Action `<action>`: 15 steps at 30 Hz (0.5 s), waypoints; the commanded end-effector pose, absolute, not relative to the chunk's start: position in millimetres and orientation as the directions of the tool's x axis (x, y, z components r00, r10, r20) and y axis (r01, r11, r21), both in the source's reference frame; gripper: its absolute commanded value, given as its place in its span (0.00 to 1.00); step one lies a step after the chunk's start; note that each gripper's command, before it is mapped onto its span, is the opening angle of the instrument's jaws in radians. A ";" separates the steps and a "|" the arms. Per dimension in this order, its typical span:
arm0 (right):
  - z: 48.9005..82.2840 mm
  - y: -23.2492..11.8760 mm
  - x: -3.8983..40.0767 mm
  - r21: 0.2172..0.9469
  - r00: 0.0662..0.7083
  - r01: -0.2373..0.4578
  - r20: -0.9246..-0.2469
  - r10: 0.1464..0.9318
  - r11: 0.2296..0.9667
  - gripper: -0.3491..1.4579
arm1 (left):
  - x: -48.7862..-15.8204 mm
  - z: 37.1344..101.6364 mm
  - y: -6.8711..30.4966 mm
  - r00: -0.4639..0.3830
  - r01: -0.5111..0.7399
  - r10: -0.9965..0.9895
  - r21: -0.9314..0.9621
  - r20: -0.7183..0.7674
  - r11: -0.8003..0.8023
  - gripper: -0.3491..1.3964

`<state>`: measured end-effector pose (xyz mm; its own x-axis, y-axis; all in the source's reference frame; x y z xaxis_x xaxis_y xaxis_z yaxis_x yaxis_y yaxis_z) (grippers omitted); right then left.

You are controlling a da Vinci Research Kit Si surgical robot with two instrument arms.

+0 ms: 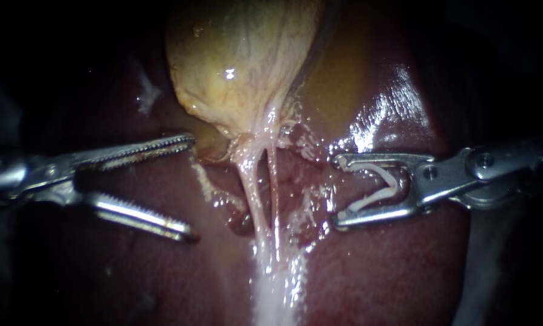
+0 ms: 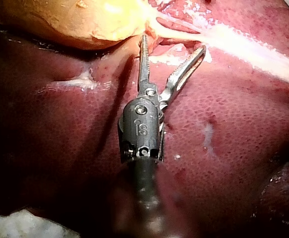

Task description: Grabbing gallbladder

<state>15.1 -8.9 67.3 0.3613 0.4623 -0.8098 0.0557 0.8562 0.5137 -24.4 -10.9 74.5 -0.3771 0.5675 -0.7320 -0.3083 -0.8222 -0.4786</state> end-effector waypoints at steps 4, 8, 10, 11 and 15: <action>67.3 -8.9 15.1 0.514 0.361 0.056 -0.810 0.462 0.856 0.47 | -24.6 74.5 -10.9 -0.377 -0.309 0.568 -0.478 -0.732 -0.822 0.68; 67.3 -8.9 15.2 0.514 0.361 0.055 -0.810 0.462 0.856 0.47 | -25.5 74.8 -10.6 -0.376 -0.313 0.569 -0.477 -0.731 -0.821 0.67; 67.3 -8.9 15.2 0.514 0.361 0.055 -0.810 0.462 0.856 0.47 | -26.0 75.1 -10.4 -0.376 -0.315 0.570 -0.477 -0.731 -0.820 0.67; 67.3 -8.9 15.2 0.514 0.361 0.055 -0.810 0.462 0.856 0.47 | -26.3 75.3 -10.2 -0.376 -0.316 0.570 -0.477 -0.731 -0.820 0.67; 67.3 -8.9 15.2 0.514 0.361 0.055 -0.810 0.462 0.856 0.47 | -27.1 76.2 -9.7 -0.376 -0.319 0.570 -0.475 -0.731 -0.820 0.65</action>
<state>15.2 -8.9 67.3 0.3612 0.4626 -0.8096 0.0547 0.8563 0.5137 -27.3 -9.5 76.5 -0.3751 0.5686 -0.7321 -0.3164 -0.8209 -0.4755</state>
